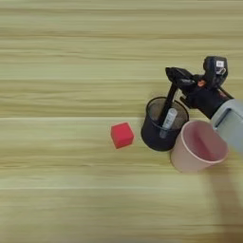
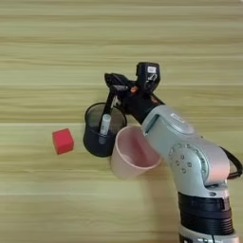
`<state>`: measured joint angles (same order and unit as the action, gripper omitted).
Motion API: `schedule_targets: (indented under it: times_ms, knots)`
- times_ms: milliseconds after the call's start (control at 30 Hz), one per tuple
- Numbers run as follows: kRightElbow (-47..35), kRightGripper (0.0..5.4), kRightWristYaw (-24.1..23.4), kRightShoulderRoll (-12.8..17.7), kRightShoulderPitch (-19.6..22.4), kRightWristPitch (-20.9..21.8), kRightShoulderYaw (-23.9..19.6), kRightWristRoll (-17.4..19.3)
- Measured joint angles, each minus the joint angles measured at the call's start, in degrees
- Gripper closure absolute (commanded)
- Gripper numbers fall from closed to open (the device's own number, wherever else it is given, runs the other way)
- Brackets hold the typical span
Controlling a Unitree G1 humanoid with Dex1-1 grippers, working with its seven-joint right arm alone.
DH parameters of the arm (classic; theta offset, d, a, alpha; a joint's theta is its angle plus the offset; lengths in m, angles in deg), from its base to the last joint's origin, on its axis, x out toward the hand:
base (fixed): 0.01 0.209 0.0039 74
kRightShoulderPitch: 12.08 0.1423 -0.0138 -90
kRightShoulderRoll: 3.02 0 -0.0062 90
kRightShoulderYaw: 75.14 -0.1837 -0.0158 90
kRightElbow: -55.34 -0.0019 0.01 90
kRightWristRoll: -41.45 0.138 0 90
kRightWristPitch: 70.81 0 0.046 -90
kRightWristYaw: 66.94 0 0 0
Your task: Move the objects on the table
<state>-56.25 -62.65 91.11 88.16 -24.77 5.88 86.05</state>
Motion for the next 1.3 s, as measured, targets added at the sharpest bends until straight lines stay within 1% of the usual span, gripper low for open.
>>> schedule_targets:
  times_ms: [33, 67, 167, 367, 500, 567, 700, 767, 800, 867, 933, 967, 1000, 1300]
  knots:
    - [0.05, 4.71, 0.06, -0.06, -0.15, -0.32, 0.0, -0.19]
    - [0.07, 4.42, 0.28, -0.24, -0.36, -0.47, 0.0, -0.41]
    - [0.05, 4.02, 1.03, -0.37, -0.36, -0.53, -0.02, -0.8]
    - [-0.19, 3.52, 2.14, -0.47, -0.34, -0.53, -0.06, -1.38]
    - [-0.93, 3.1, 2.58, -0.75, -0.33, -0.53, -0.12, -1.48]
    - [-1.12, 2.8, 2.73, -0.77, -0.33, -0.53, -0.18, -1.62]
    - [-1.4, 2.47, 3.09, -0.86, -0.33, -0.55, -0.33, -1.73]
    - [-1.8, 2.22, 3.11, -0.88, -0.33, -0.57, -0.47, -1.73]
    - [-2.28, 2.22, 3.12, -0.88, -0.31, -0.58, -0.57, -1.72]
    - [-2.56, 1.98, 3.14, -0.87, -0.22, -0.59, -0.81, -1.72]
    - [-2.84, 1.85, 3.14, -0.87, -0.18, -0.59, -1.13, -1.72]
    - [-3.0, 1.66, 3.14, -0.87, -0.1, -0.6, -1.5, -1.71]
    - [-3.25, 1.61, 3.14, -0.85, -0.07, -0.6, -1.86, -1.71]
    - [-5.97, 0.63, 3.64, -0.78, -0.11, -0.56, -2.31, -2.01]
